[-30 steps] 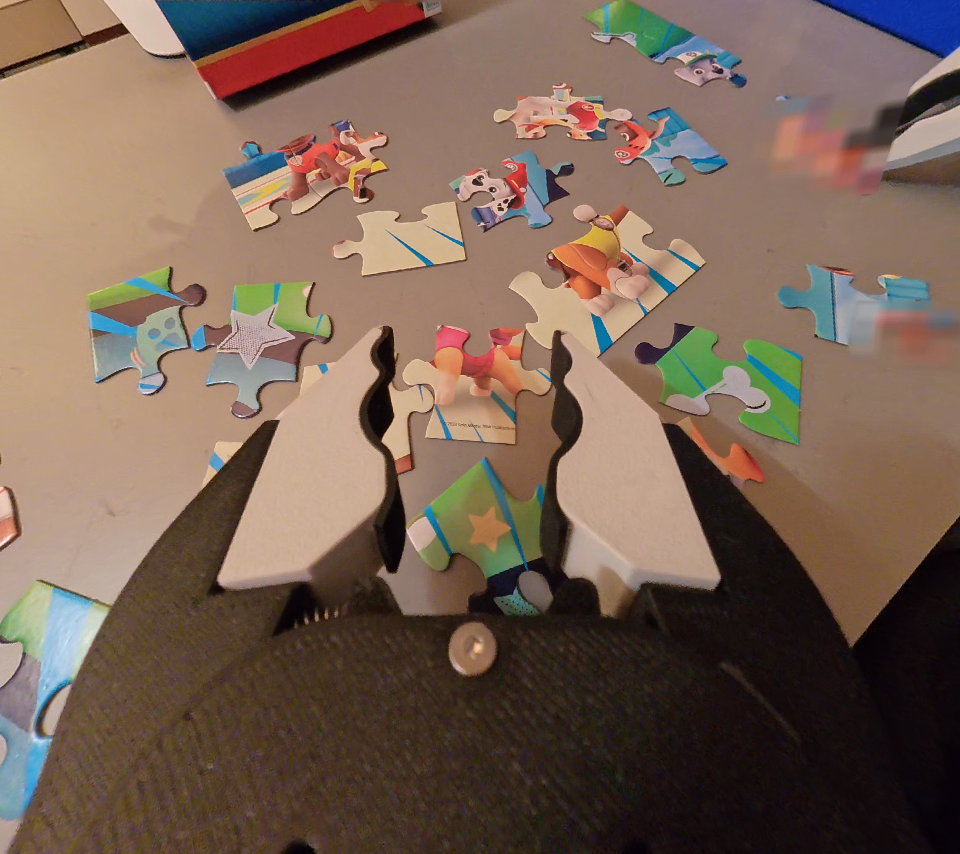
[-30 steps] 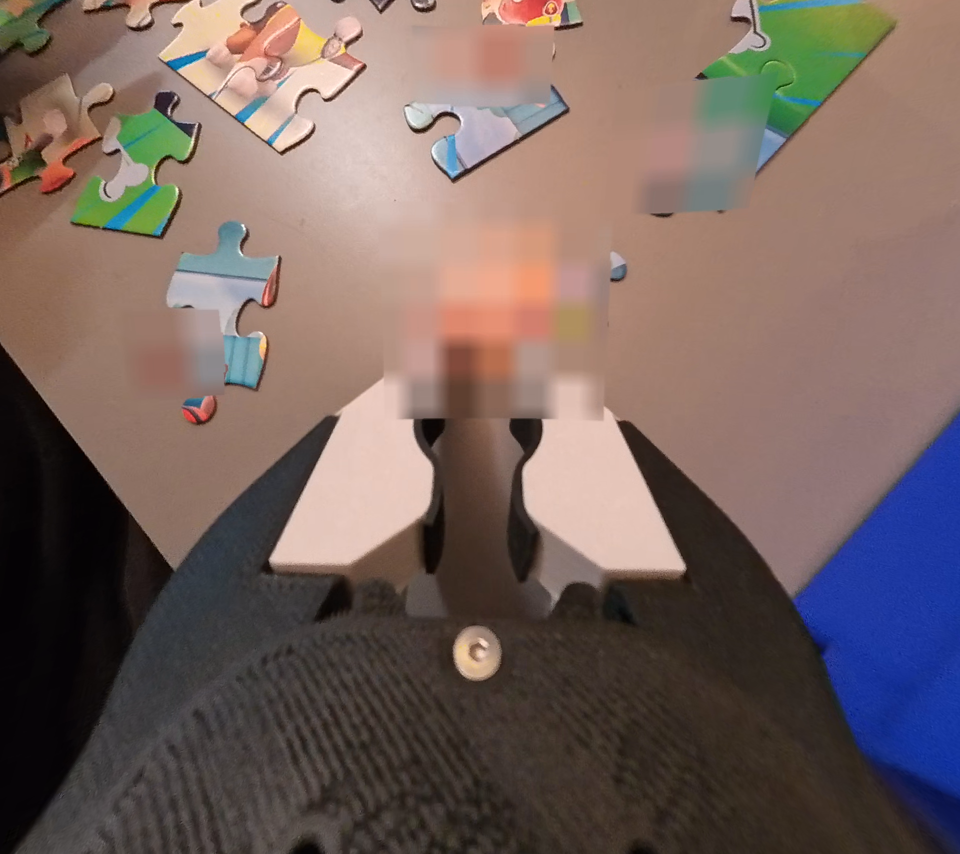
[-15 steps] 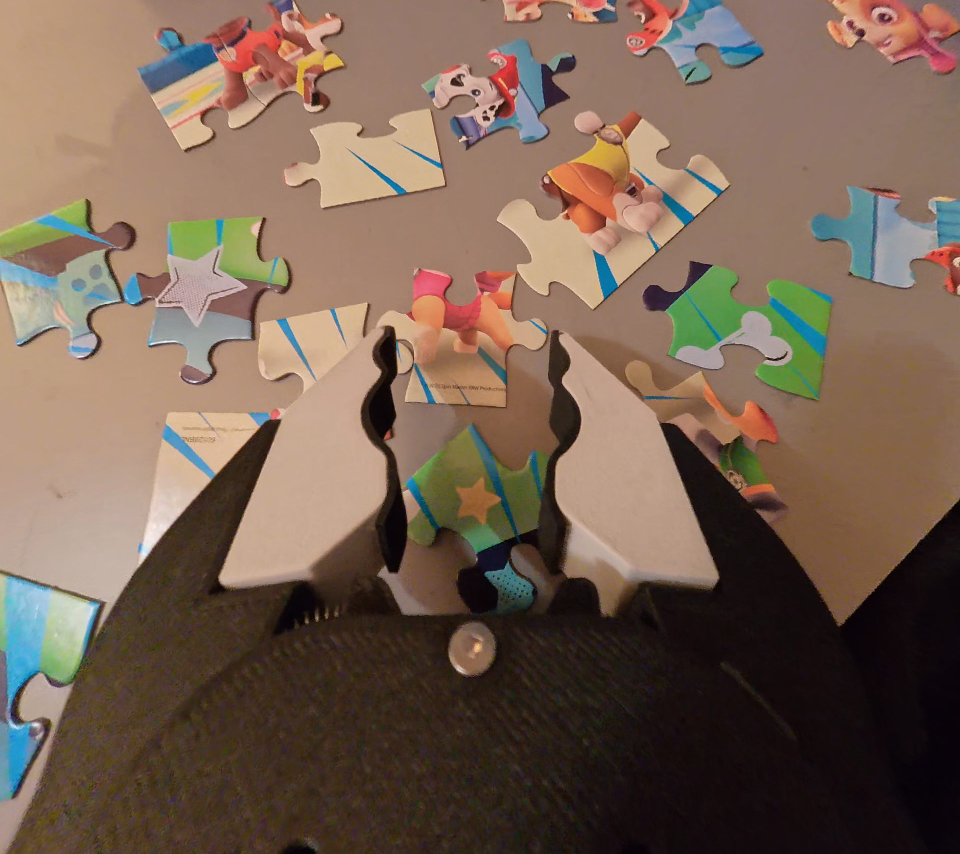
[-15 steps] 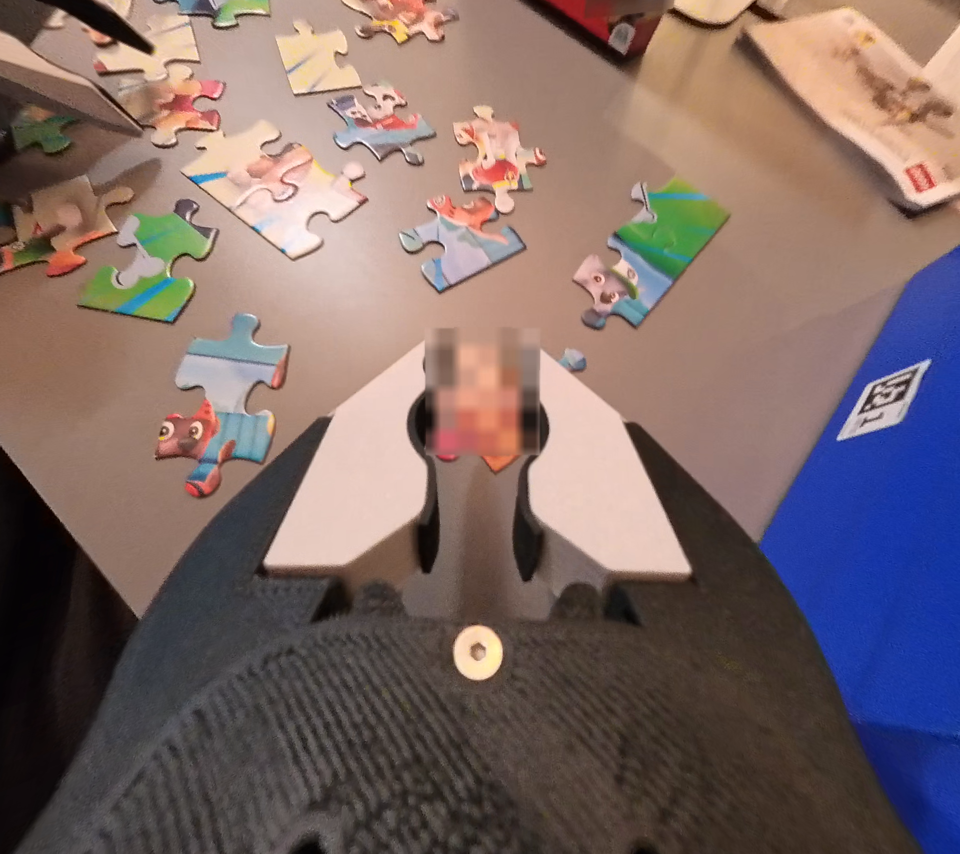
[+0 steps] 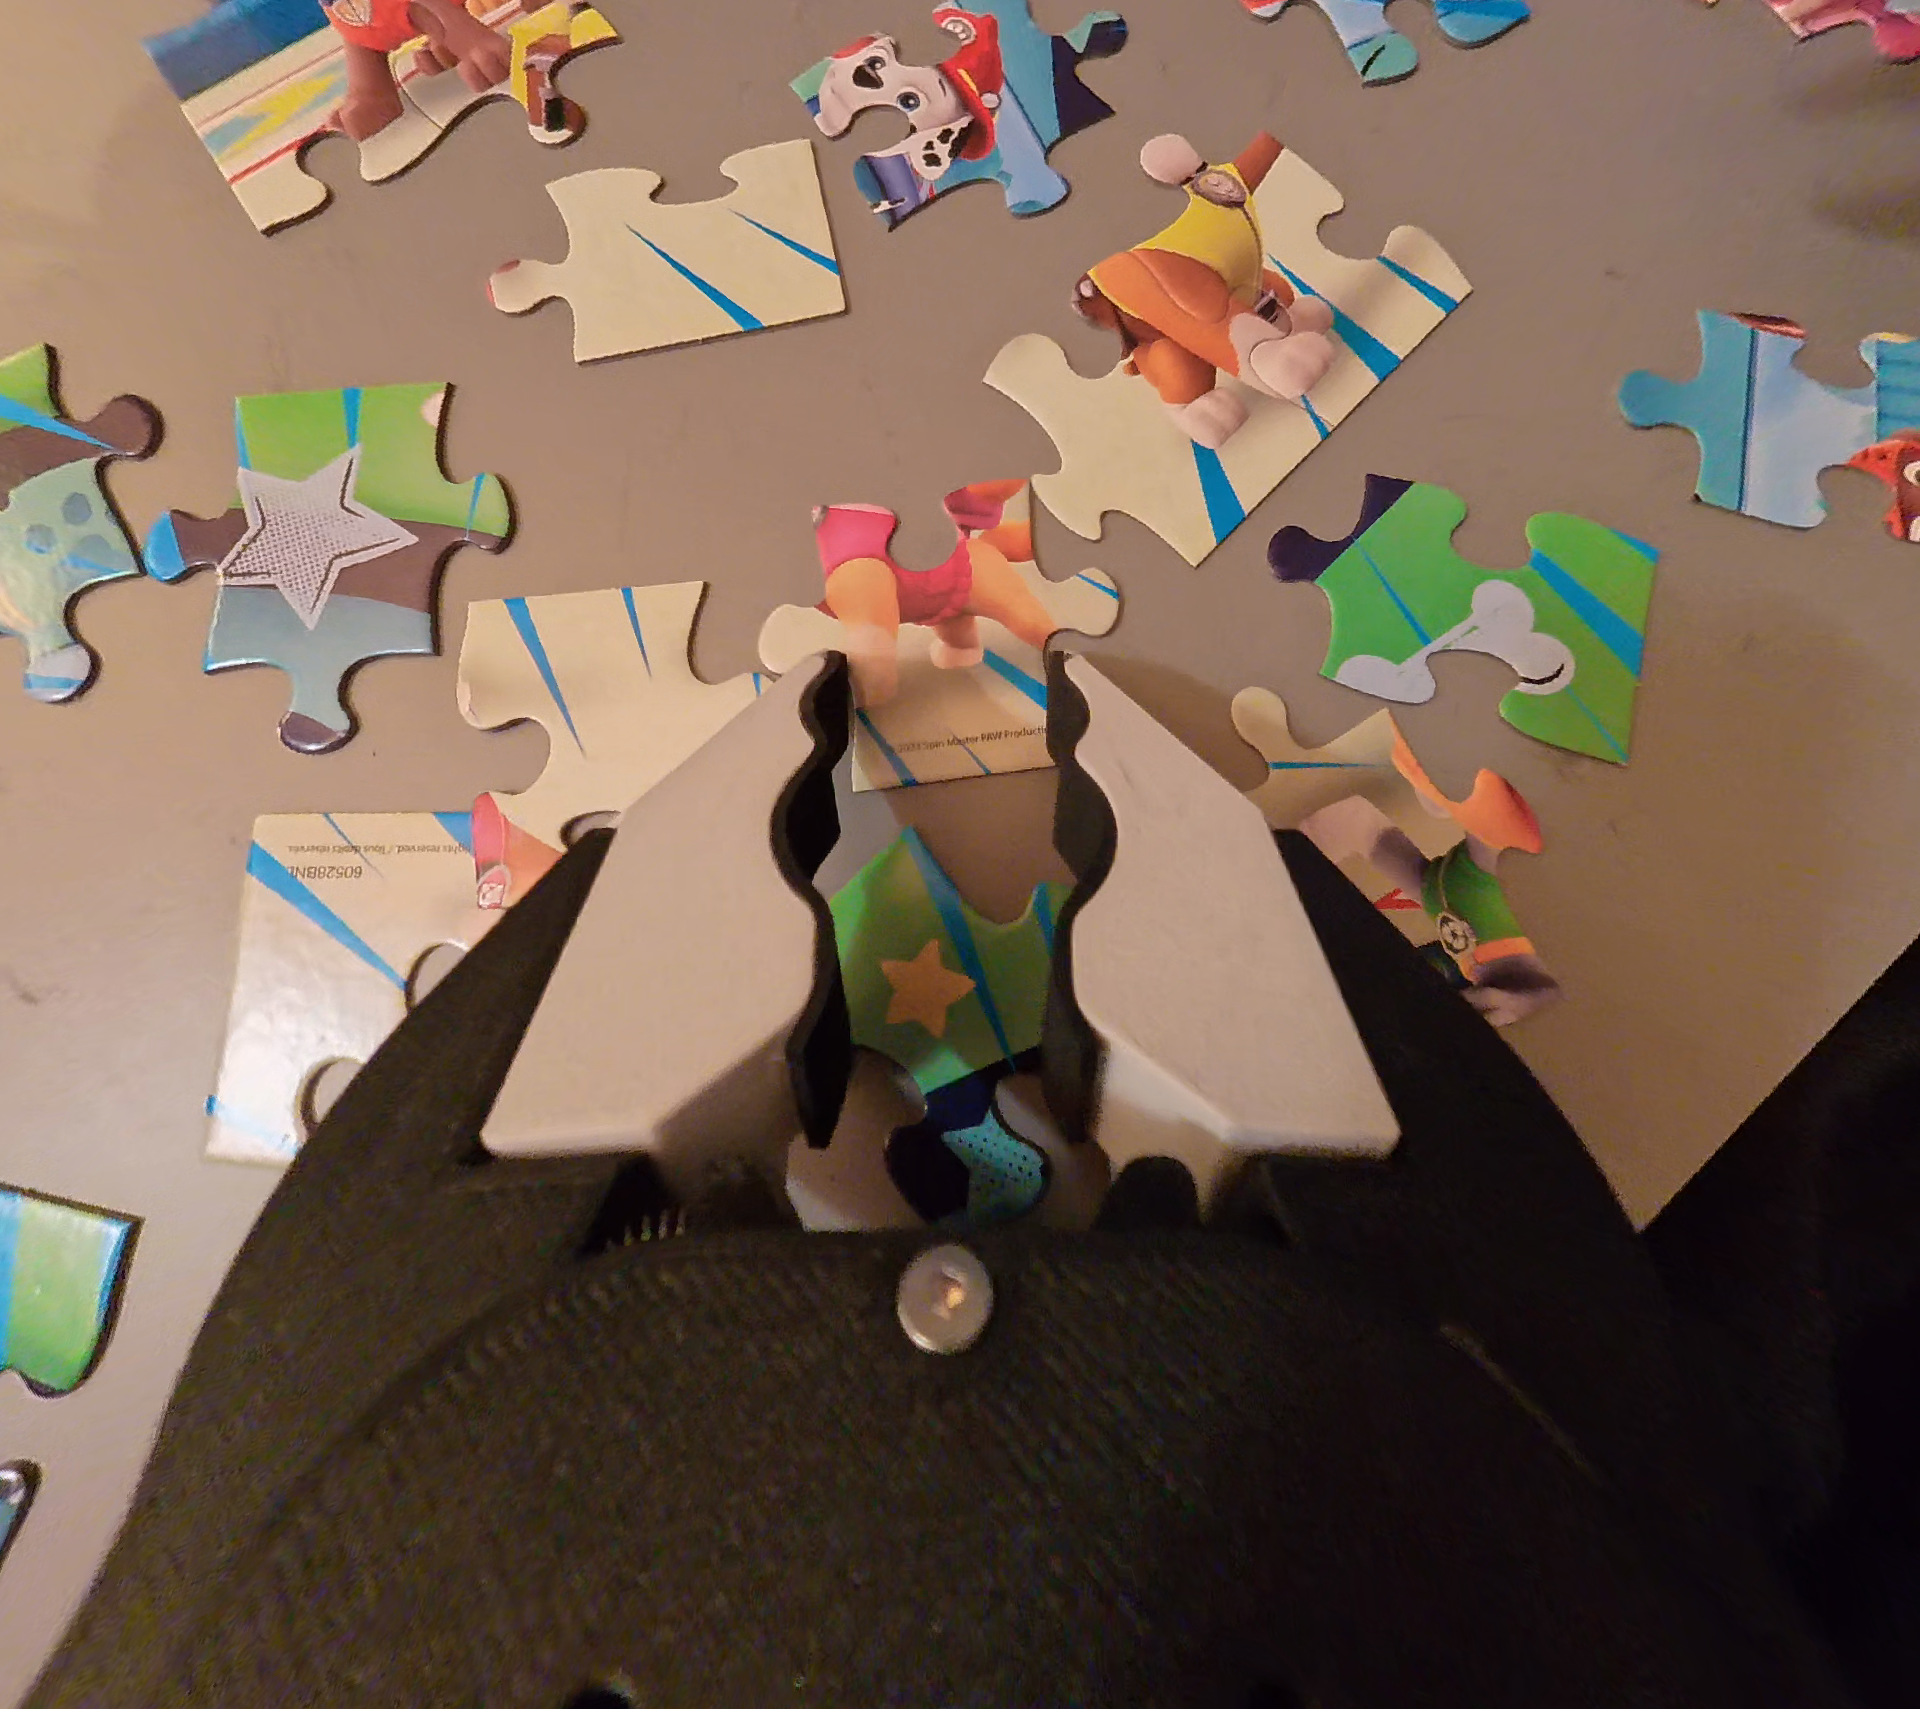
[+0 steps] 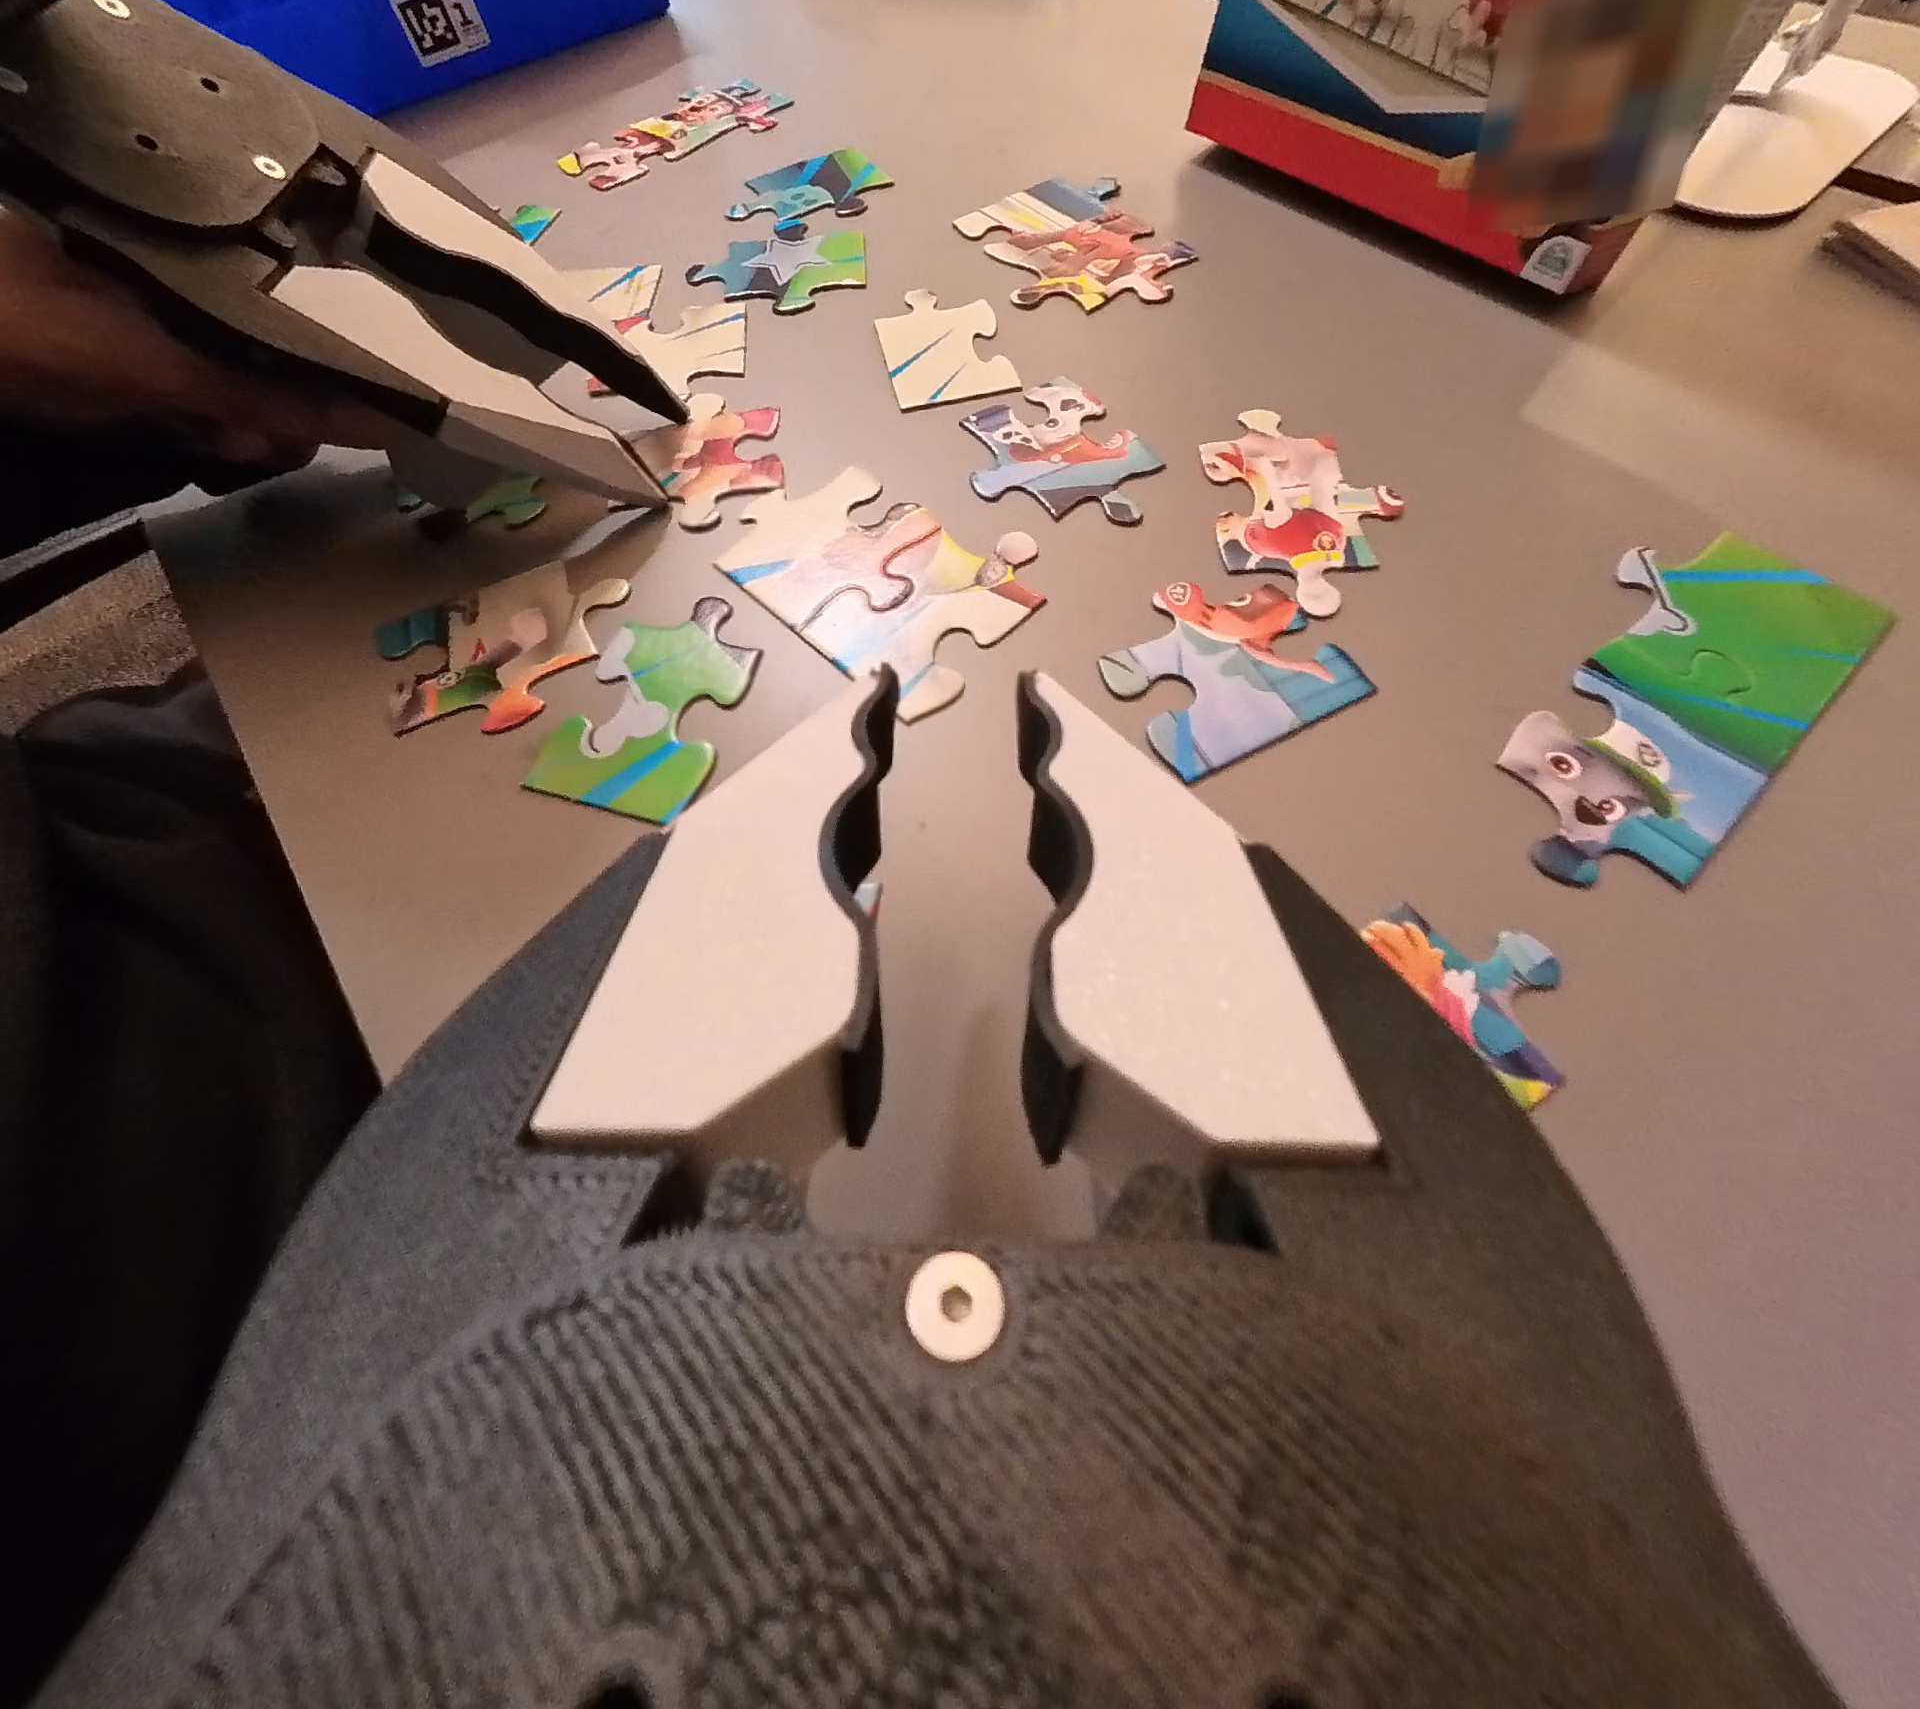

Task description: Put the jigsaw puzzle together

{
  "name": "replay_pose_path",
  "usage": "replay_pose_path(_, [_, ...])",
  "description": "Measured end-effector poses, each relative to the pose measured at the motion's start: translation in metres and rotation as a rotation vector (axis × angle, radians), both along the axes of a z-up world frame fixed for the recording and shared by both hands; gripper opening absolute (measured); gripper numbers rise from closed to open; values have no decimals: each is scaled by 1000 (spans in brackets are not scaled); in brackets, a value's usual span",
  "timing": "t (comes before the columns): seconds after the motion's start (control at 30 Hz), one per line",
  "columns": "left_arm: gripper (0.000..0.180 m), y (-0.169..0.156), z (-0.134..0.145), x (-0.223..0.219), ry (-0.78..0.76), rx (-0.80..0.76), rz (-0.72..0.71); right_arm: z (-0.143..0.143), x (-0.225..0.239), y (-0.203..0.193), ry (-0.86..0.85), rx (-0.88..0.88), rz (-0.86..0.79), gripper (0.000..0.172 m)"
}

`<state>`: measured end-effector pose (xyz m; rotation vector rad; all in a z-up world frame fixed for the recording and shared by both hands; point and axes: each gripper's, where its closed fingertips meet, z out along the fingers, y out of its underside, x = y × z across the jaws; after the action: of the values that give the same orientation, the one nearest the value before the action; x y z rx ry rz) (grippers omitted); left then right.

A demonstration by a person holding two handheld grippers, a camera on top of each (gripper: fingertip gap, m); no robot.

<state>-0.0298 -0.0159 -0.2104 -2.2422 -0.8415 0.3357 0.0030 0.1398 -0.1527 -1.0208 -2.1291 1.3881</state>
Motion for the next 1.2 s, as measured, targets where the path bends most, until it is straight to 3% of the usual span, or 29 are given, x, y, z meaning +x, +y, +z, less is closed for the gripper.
replay_pose_path(0.13, [48, 2, -1, 4, -13, -3, -11, 2, 0, -2, 7, 4, 2, 22])
replay_pose_path(0.67, [38, 0, -1, 8, -12, -64, 0, 2, 6, -31, 14, -23, 55, 20])
replay_pose_path(0.93, [36, 3, 16, 7, 15, 30, 9, 10, 8, -42, 16, -88, 82, 20])
replay_pose_path(1.0, [4, 5, 28, 4, 47, 70, 10, 10, 9, -51, 4, -101, 102, 21])
replay_pose_path(1.03, [2, 6, 35, 4, 69, 98, 9, 10, 9, -57, -2, -109, 115, 22])
replay_pose_path(1.2, [26, -1, 26, 4, 42, 39, 11, 8, 10, -83, 7, -100, 176, 24])
